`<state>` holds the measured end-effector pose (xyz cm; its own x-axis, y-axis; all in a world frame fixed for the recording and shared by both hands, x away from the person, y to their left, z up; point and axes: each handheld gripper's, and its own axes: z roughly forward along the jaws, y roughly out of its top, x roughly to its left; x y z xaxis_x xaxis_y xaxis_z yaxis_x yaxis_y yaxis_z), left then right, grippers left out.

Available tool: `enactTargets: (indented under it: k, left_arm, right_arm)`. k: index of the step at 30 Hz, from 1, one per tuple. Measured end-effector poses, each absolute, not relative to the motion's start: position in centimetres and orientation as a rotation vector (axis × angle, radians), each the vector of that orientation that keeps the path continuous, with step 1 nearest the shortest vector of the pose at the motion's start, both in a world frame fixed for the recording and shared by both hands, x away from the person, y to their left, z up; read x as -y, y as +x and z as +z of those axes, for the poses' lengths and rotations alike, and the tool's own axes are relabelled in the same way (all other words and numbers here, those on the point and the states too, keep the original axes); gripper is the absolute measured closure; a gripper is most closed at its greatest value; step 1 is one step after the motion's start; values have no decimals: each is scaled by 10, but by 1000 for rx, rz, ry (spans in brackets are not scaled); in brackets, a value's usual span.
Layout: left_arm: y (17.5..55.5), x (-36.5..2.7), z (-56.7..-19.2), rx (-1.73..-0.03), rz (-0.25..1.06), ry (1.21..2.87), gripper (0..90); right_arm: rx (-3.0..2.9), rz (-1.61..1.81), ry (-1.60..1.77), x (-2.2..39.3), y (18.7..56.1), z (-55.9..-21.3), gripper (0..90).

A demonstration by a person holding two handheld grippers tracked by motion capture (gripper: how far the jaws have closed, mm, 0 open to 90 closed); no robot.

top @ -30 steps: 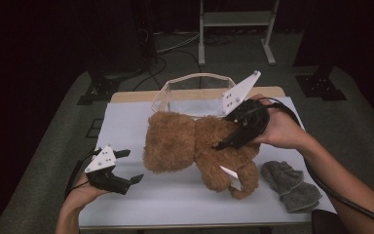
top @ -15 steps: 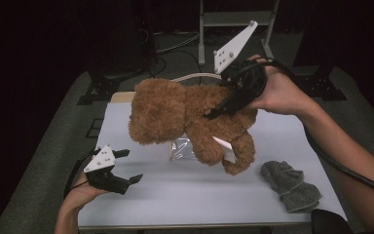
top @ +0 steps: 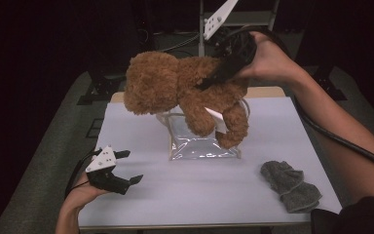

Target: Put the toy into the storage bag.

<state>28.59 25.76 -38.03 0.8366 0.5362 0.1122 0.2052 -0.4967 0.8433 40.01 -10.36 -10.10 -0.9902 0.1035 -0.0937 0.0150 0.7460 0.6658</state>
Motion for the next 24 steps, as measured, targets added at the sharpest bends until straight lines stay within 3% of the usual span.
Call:
enactTargets:
  k: [16, 24]
  left_arm:
    - [286, -260, -383, -536, 445, 2098, 83]
    - [286, -267, -384, -568, 456, 2094, 83]
  right_arm:
    - [-2808, 994, 203, 81, 495, -89, 496]
    - [-2809, 964, 244, 75, 524, -111, 488]
